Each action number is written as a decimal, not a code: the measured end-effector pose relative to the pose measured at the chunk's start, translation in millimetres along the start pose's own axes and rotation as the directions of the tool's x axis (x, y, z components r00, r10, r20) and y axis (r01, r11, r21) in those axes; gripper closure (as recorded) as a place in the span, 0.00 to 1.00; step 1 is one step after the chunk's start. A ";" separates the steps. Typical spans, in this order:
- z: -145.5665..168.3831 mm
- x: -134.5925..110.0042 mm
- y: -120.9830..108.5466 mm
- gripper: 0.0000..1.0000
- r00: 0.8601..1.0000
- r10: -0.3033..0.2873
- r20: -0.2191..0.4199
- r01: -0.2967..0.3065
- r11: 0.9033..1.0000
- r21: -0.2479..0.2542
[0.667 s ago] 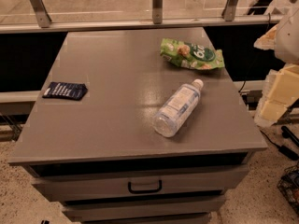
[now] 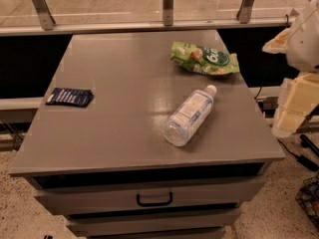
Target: Move blue plastic bottle near rxbar blueberry
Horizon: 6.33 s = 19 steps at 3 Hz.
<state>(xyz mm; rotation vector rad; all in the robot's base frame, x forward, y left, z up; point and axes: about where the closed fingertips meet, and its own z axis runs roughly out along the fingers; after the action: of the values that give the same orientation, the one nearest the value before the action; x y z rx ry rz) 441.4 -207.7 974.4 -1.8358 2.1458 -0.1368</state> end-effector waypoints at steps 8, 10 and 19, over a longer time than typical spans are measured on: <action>129.5 -73.7 -21.2 0.00 0.598 -0.791 0.124 0.796 0.569 -0.206; 150.7 -89.1 -11.7 0.41 0.524 -0.827 0.204 0.850 0.491 -0.192; 110.3 -244.3 -149.3 1.00 0.753 -0.658 -0.021 0.656 0.748 0.104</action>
Offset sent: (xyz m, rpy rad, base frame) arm 0.0188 0.0124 -0.0153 -0.0344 0.0007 0.1865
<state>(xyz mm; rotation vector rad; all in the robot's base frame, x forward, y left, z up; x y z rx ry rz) 646.8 19.2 953.0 -2.4302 1.3402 -0.3789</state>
